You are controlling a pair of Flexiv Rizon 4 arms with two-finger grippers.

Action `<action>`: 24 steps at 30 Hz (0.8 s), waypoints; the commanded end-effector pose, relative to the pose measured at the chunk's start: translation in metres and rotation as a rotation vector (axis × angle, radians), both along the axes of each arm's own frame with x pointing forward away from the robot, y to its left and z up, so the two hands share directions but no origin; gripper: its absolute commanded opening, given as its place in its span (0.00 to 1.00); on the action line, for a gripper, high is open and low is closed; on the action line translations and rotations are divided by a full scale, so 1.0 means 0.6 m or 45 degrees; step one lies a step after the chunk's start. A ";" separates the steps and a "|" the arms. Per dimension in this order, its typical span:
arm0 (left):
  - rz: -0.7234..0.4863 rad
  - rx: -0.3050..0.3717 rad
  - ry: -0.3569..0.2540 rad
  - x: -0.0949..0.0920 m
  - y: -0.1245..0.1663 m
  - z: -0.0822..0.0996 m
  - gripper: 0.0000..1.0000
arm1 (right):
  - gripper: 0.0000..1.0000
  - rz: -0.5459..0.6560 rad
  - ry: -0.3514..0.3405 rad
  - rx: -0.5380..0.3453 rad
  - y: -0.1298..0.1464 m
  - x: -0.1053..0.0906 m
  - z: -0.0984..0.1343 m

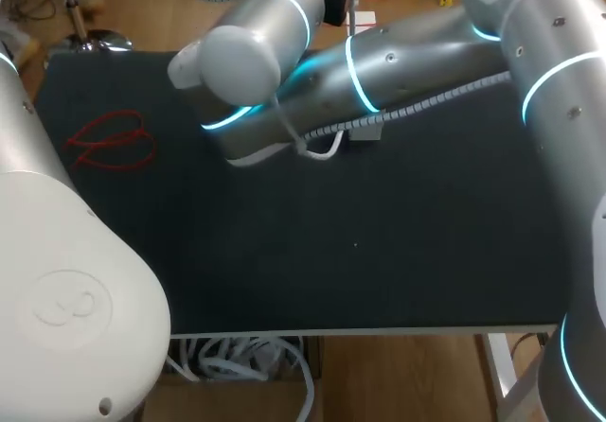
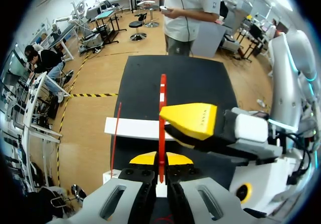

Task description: Grab the tape and strap the tape.

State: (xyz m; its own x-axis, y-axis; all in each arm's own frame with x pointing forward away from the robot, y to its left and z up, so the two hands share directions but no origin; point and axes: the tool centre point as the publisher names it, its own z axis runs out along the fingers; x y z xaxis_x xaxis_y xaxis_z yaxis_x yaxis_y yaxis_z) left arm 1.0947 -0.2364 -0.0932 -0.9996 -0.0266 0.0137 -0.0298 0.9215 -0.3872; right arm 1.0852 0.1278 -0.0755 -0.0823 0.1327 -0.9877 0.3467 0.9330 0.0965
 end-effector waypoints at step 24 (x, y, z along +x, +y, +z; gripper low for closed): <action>0.002 0.007 0.001 -0.001 0.000 0.002 0.00 | 0.05 0.606 0.256 0.279 -0.244 0.043 0.091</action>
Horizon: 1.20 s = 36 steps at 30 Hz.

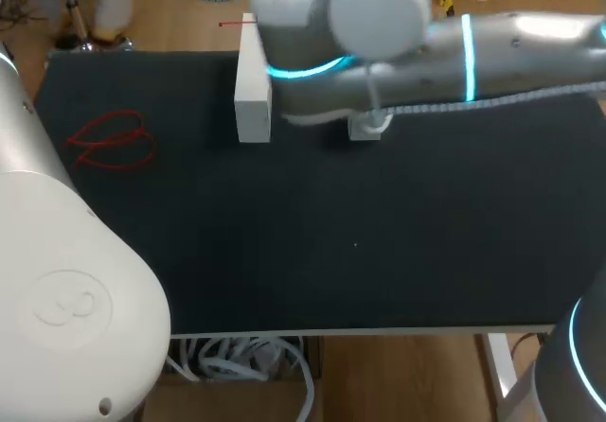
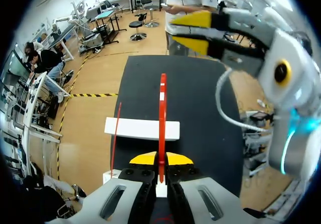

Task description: Grab the tape and strap the tape.

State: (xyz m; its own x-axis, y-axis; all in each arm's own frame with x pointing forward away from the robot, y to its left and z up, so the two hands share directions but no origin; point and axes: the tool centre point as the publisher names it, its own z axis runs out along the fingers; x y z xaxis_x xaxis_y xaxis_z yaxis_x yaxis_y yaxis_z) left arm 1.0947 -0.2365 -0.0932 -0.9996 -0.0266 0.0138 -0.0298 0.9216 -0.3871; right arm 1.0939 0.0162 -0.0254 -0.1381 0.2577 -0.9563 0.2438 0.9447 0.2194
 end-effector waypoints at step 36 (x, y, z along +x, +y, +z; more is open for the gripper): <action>0.002 0.007 0.001 -0.001 0.000 0.002 0.00 | 1.00 0.901 0.042 0.172 -0.086 0.069 -0.034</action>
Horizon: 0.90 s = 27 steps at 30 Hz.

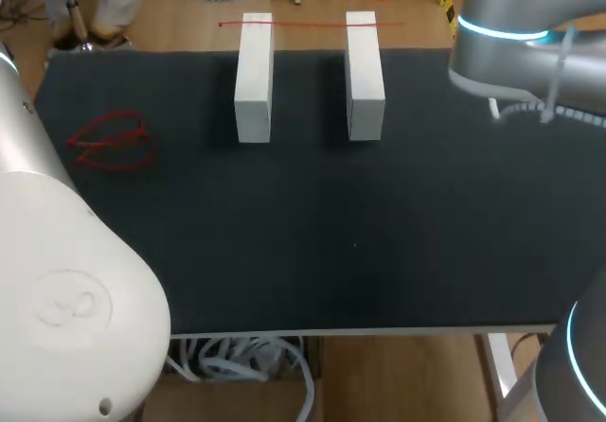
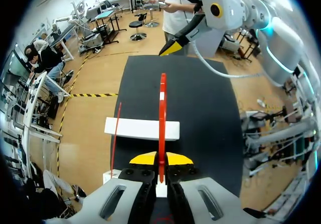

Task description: Grab the tape and strap the tape.

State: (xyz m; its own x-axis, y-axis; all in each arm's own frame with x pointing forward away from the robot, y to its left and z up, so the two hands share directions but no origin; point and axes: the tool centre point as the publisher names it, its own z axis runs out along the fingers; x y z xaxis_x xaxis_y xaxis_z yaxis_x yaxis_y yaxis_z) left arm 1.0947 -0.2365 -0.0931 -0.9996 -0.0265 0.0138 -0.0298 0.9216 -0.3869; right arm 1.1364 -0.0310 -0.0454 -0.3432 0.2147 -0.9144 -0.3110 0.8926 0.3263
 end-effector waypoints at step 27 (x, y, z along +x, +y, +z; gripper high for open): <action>0.589 0.107 0.182 -0.130 0.274 -0.047 0.00 | 1.00 0.131 -0.030 0.045 -0.008 -0.002 0.000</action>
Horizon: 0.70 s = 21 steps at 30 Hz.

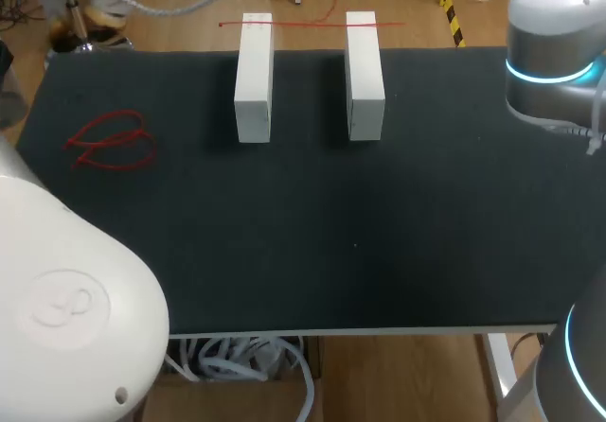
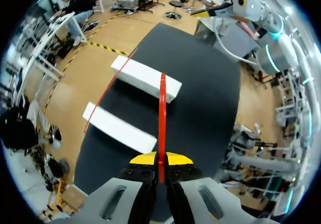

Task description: Grab the tape and strap the tape.

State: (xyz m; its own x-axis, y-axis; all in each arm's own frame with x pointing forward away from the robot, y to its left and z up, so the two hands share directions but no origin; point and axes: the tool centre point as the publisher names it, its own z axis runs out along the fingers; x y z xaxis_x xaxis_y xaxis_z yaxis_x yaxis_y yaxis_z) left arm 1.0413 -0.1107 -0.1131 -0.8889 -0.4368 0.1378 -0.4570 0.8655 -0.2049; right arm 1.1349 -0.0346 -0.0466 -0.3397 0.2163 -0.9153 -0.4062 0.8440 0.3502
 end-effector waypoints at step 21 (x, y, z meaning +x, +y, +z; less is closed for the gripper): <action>0.292 -0.079 0.119 -0.064 0.188 -0.050 1.00 | 1.00 0.005 0.005 -0.005 -0.002 0.000 0.002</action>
